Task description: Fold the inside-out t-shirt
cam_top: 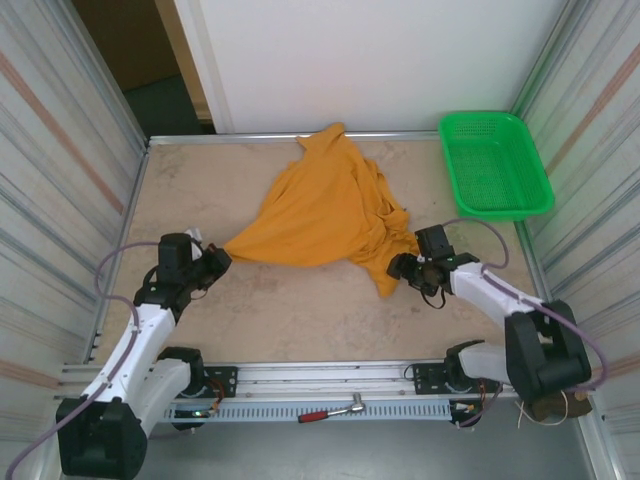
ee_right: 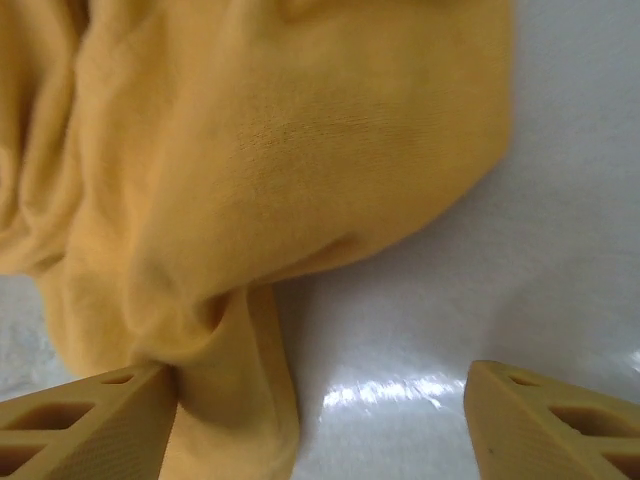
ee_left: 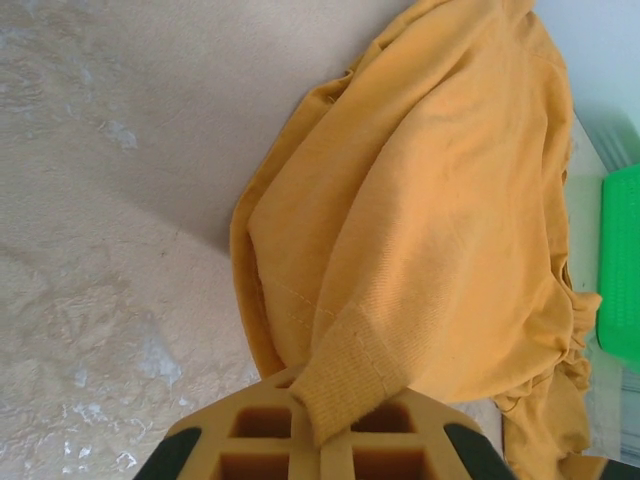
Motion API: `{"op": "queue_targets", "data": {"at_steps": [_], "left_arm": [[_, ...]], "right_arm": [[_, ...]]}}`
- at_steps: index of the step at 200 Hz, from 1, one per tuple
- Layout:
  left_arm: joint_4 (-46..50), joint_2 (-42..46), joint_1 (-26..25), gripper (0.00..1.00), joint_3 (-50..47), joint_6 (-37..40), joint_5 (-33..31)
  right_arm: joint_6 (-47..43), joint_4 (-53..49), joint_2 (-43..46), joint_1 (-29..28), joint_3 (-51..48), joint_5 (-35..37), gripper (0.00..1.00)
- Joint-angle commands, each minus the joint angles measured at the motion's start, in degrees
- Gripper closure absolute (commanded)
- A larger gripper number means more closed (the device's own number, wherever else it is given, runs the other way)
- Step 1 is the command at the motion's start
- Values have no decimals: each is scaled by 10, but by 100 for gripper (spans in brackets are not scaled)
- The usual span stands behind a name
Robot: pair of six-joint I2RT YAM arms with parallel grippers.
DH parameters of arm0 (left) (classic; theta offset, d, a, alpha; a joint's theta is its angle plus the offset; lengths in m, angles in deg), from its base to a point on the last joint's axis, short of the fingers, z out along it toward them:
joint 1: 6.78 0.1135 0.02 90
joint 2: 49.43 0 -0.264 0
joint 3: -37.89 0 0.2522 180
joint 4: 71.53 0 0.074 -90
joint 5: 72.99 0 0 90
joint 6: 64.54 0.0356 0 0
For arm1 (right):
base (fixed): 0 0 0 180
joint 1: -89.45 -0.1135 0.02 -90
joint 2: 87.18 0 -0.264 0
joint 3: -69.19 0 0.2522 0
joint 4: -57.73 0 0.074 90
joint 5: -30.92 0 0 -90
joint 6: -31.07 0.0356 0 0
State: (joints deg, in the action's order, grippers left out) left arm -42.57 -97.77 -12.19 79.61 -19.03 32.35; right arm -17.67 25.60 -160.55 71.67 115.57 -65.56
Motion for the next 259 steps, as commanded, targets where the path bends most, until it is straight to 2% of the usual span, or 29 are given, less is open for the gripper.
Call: {"op": "queue_targets", "data": {"at_steps": [1, 13, 19, 45, 74, 99, 115, 147, 182, 201, 234, 259], "left_arm": [[6, -8, 6, 100, 28, 21, -2], [12, -15, 13, 100, 38, 20, 1], [11, -18, 19, 100, 44, 20, 5], [11, -47, 62, 100, 98, 31, 37], [26, -117, 123, 100, 238, 50, 94], [32, -199, 165, 100, 402, 44, 164], [34, -243, 181, 100, 507, 32, 189], [65, -299, 191, 100, 671, 20, 205], [-64, -284, 190, 99, 635, -99, 246], [-105, -253, 191, 98, 595, -139, 246], [-84, -206, 190, 93, 559, -129, 229], [-44, -207, 179, 91, 528, -102, 211]], "right_arm": [[-4, 61, -50, -10, 31, -27, 47], [-14, 54, -62, -9, 48, -35, 85], [-20, 44, -58, -6, 59, -37, 100], [-56, -40, 21, 29, 136, -41, 100], [-102, -139, 104, 109, 296, -61, 100], [-138, -211, 108, 182, 474, -108, 100], [-160, -248, 96, 187, 581, -97, 100], [-130, -212, 102, 212, 676, -115, 100], [-103, -218, 100, 231, 770, -151, 100], [-98, -229, 104, 233, 800, -160, 100], [-94, -234, 108, 233, 791, -168, 100], [-81, -204, 117, 232, 699, -170, 100]]}}
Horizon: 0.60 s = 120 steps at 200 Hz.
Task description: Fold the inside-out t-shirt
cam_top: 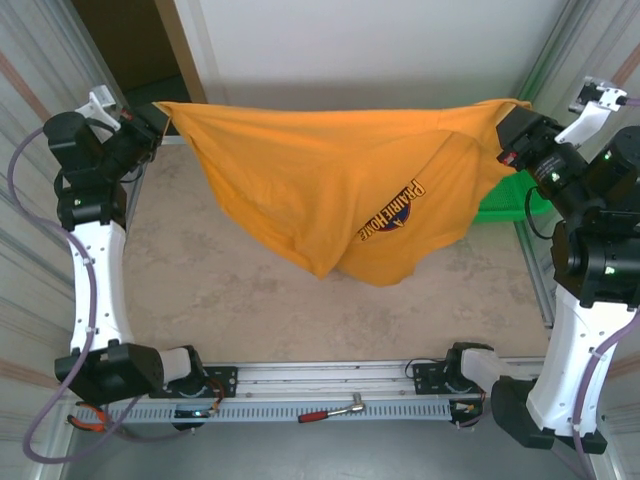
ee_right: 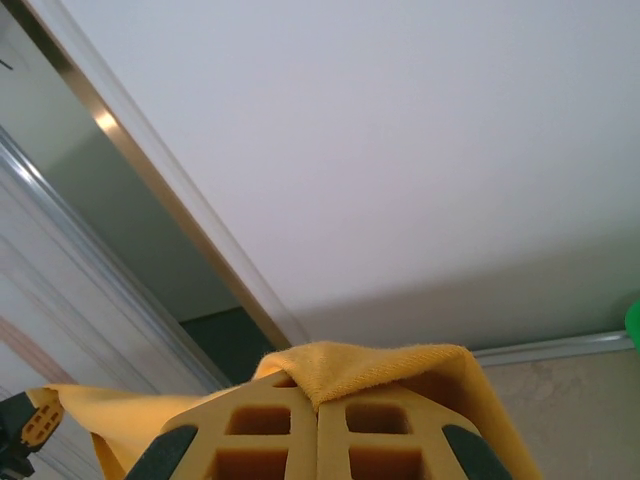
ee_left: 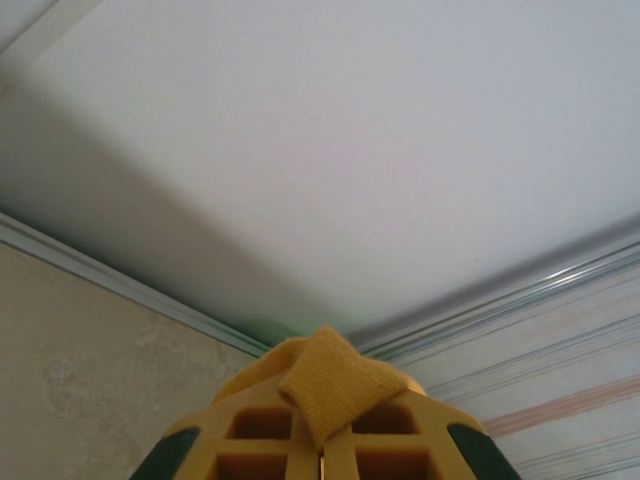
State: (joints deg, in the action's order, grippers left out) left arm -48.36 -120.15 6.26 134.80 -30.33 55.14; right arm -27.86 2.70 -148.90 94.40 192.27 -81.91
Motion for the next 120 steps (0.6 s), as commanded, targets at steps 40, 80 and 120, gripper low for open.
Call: {"op": "queue_targets", "data": {"at_steps": [40, 80, 120], "left_arm": [[3, -51, -43, 86, -140, 43, -37], [-62, -214, -64, 73, -176, 83, -50], [-82, -321, -66, 60, -113, 105, -43]], "right_arm": [[46, 139, -6, -27, -308, 31, 100], [47, 237, -90, -88, -445, 92, 100], [41, 280, -187, -106, -451, 117, 100]]}}
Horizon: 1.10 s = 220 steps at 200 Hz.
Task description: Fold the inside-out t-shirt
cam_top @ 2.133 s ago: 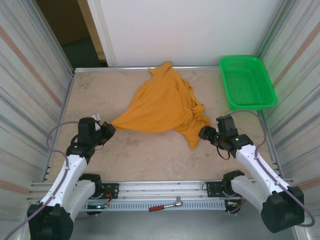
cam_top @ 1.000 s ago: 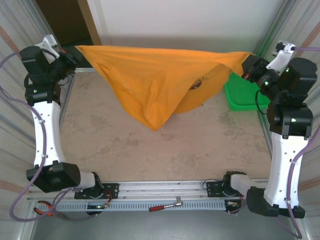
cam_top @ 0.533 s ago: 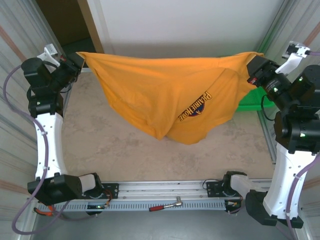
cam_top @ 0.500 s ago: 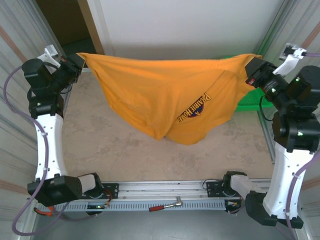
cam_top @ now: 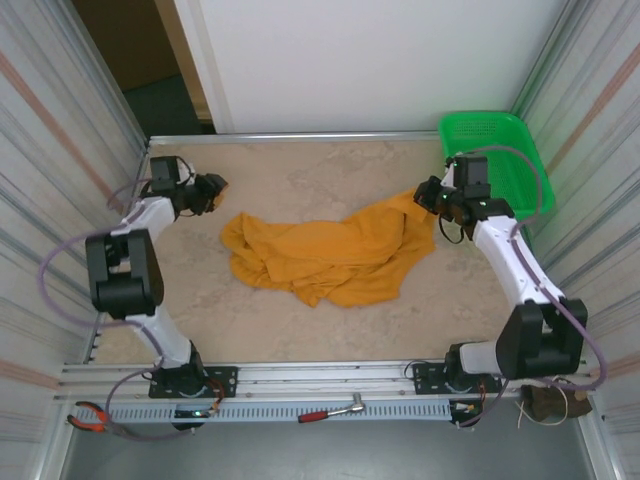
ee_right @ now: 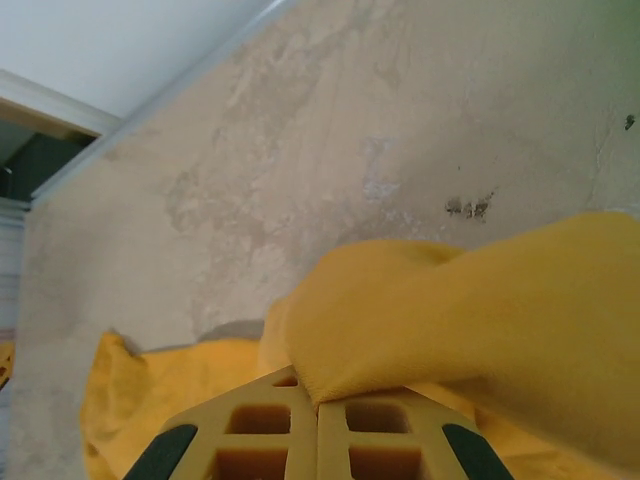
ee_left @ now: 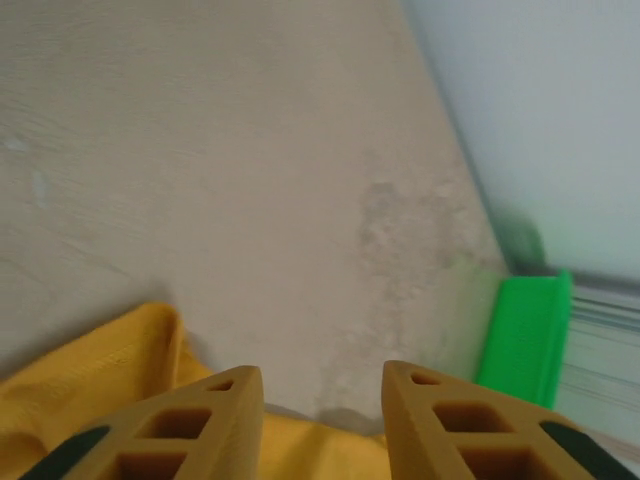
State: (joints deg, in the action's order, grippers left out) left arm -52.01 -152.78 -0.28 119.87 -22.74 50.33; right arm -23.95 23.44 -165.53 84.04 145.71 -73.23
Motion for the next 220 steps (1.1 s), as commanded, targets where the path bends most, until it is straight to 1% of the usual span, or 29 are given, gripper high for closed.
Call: {"op": "queue_targets", "data": {"at_steps": [1, 23, 40, 53, 69, 96, 110, 127, 166, 195, 220], "left_arm": [[-45, 6, -1, 60, 36, 29, 6], [-45, 58, -14, 57, -19, 25, 17], [-30, 126, -46, 53, -85, 30, 8], [-13, 184, -83, 50, -143, 28, -23], [-15, 248, -138, 49, -214, 11, -78], [-10, 316, -234, 46, -284, 3, -184], [0, 326, -271, 46, -299, 7, -221], [-2, 322, -300, 46, -311, 8, -239], [-1, 296, -326, 48, -324, 7, -262], [15, 291, -348, 49, -327, 4, -302], [19, 281, -355, 50, -326, -2, -307]], "right_arm": [[2, 73, -22, -3, 15, 30, 100], [-4, 77, -45, -6, 25, 35, 100], [-8, 75, -55, -7, 27, 39, 100], [-12, 74, -57, -6, 26, 43, 100], [-13, 74, -54, -6, 22, 44, 100], [-13, 72, -47, -6, 13, 41, 100], [-12, 71, -43, -6, 9, 39, 100], [-11, 72, -40, -5, 6, 35, 100], [-11, 72, -33, -2, 4, 27, 100], [-10, 74, -33, -1, 3, 23, 100], [-7, 78, -37, 0, 5, 20, 100]]}}
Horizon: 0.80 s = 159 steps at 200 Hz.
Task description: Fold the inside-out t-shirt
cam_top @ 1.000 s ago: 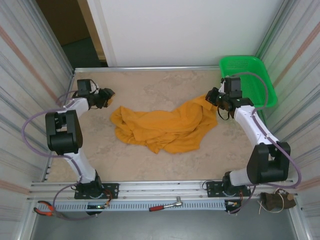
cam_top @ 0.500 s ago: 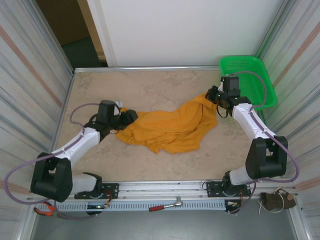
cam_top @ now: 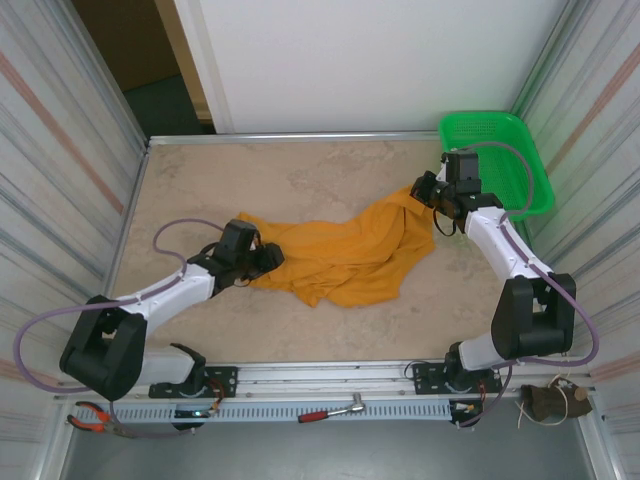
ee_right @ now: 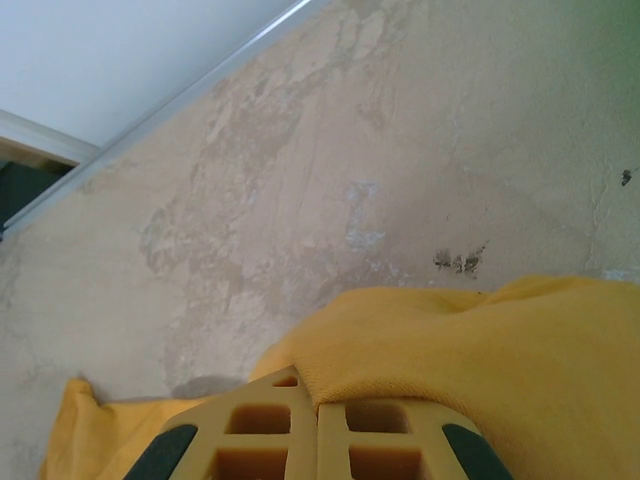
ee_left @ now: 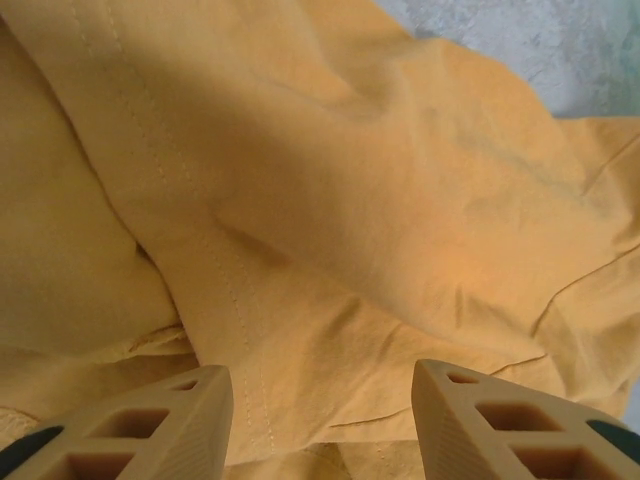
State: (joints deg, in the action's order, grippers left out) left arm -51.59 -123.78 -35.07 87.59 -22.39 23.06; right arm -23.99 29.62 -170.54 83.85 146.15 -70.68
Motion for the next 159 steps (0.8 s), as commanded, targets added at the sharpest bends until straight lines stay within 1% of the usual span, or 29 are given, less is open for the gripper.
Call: {"op": "queue_targets", "data": {"at_steps": [1, 59, 94, 113, 132, 159], "left_arm": [[15, -10, -7, 50, -4, -5, -35], [34, -28, -28, 50, -6, -31, -65], [15, -47, -30, 50, -6, -32, -57], [5, -59, -30, 53, -2, -30, -54], [-3, -73, -30, 61, 3, -28, -50], [-6, -79, -30, 84, 11, -27, -49]], "right_arm": [[-7, 17, 13, 2, 1, -5, 100], [-3, 22, 8, 2, 3, -9, 100], [-3, 23, 8, 3, 3, -11, 100], [-3, 24, 7, 5, 5, -12, 100], [-2, 24, 9, 6, 4, -13, 100], [-2, 22, 13, 8, 4, -15, 100]]}}
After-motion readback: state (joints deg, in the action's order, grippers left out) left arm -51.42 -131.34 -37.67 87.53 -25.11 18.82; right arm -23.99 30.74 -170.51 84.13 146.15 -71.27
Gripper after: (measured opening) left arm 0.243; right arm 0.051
